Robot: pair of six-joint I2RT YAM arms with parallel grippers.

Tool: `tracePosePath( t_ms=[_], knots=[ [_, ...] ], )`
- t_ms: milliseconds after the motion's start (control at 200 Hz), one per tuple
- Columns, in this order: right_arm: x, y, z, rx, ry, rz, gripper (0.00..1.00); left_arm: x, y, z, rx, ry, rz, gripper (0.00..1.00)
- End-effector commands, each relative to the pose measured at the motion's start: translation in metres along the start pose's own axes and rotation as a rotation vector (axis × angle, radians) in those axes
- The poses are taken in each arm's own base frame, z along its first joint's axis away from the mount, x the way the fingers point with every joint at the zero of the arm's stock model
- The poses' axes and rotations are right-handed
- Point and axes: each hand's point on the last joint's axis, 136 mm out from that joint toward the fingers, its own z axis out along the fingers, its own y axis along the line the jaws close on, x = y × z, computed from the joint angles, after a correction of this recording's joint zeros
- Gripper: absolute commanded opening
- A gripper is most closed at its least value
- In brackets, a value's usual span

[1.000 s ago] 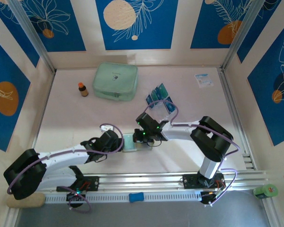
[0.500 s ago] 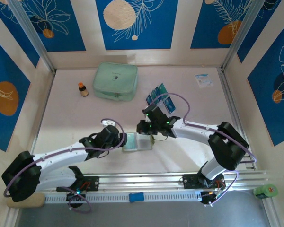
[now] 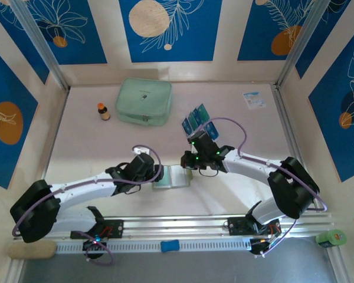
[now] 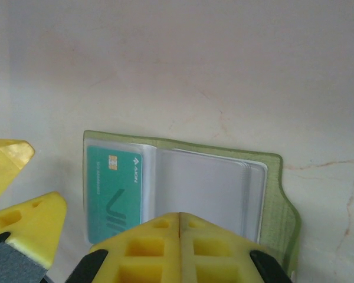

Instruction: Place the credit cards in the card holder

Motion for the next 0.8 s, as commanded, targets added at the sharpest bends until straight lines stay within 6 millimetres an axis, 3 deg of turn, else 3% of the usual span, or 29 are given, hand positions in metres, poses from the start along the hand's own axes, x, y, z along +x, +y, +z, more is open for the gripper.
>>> tracePosePath(
  t_ms=[0,515,795],
  knots=[
    [0.011,-0.008,-0.003,0.02,0.044,-0.022,0.0,-0.008,-0.017,0.0,0.032,-0.019,-0.009,0.89],
    [0.007,-0.004,0.019,0.047,0.089,-0.065,0.0,0.005,-0.037,0.011,0.038,0.004,0.018,0.89],
    [0.008,-0.013,0.031,0.066,0.113,-0.077,0.0,0.01,-0.04,0.014,0.033,0.015,0.037,0.9]
  ],
)
